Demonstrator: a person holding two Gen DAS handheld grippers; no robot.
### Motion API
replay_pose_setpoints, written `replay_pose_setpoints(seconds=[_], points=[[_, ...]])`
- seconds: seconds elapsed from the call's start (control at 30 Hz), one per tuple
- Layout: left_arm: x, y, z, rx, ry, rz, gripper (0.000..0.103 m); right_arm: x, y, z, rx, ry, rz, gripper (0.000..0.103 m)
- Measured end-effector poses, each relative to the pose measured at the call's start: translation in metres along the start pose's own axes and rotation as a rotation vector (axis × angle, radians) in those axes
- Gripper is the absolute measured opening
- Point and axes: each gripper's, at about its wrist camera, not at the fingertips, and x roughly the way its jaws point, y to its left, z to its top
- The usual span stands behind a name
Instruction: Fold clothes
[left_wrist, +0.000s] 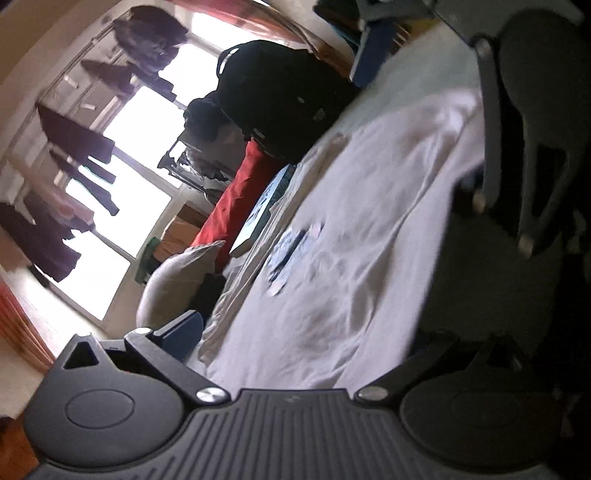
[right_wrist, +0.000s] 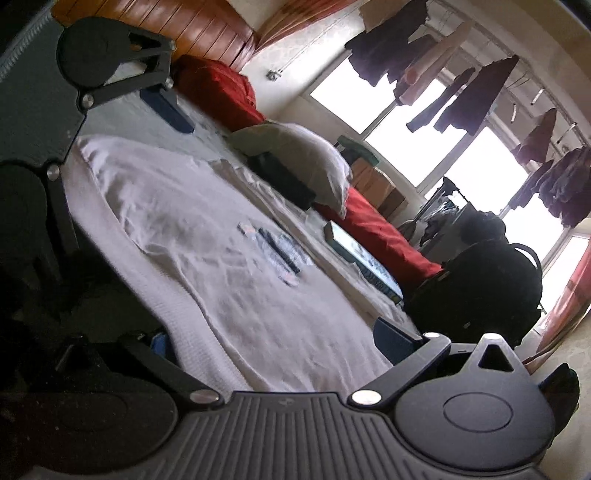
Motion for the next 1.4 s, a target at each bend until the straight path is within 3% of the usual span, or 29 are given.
replay_pose_setpoints(seconds=[0.23,0.47,0.77,1.4], points=[[0.003,0.017,-0.021,0.009,0.067,0.039,0.102,0.01,0.004,-0.015,-0.032,0.068,-0.008,0.103],[0.005,0.027,-0.036,0.025,0.114,0.072,0.102,0.01,-0.017,-0.039,-0.051,0.149,-0.106,0.103],[0.015,0.027,-0.026,0.065,0.105,0.087,0.102,0.018,-0.007,-0.026,-0.134,0.113,-0.112,0.103],[0.065,0.075,-0.013,0.058,0.127,0.18,0.102,0.06,-0.051,-0.004,-0.204,0.085,-0.29,0.103]])
